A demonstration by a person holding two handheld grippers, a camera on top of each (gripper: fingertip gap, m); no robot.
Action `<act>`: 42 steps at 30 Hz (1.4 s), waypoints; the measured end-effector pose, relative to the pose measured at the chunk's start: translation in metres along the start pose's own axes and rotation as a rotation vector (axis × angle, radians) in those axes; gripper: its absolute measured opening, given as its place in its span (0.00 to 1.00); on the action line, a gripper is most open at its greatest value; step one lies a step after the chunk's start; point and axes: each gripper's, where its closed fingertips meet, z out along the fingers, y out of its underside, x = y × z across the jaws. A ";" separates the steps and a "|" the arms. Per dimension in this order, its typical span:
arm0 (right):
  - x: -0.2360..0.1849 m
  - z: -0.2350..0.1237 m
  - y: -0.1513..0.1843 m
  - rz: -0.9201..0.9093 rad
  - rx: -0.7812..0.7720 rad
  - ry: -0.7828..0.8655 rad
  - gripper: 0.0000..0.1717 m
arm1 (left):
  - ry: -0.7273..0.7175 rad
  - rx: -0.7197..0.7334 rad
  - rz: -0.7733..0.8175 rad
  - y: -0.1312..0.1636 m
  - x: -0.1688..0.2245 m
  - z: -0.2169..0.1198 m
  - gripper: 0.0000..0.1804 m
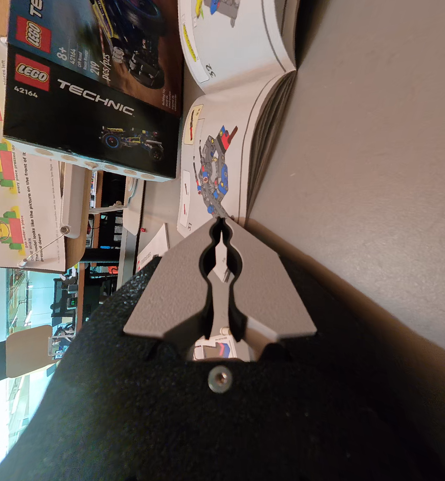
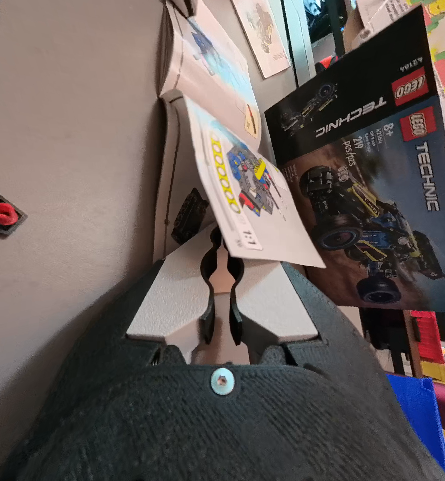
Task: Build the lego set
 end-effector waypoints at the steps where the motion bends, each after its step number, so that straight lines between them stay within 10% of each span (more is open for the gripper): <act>1: 0.000 0.000 -0.003 -0.009 0.007 0.000 0.00 | 0.001 0.000 0.000 0.000 0.000 0.000 0.00; 8: 0.040 0.011 -0.073 0.087 0.153 0.077 0.00 | 0.001 -0.001 0.001 0.000 -0.001 0.000 0.00; 18: 0.014 0.081 -0.124 0.077 0.041 -0.217 0.00 | -0.182 0.178 -0.096 -0.001 -0.050 -0.029 0.00; 25: 0.009 -0.010 -0.100 0.209 -0.087 -0.061 0.01 | -0.321 0.243 -0.056 -0.014 -0.067 -0.047 0.00; 32: -0.083 -0.121 -0.102 0.468 -0.032 -0.102 0.03 | -0.401 0.215 -0.055 -0.013 -0.074 -0.050 0.00; 42: -0.135 -0.132 -0.102 0.649 0.039 -0.202 0.14 | -0.389 0.134 -0.168 0.019 -0.069 -0.037 0.00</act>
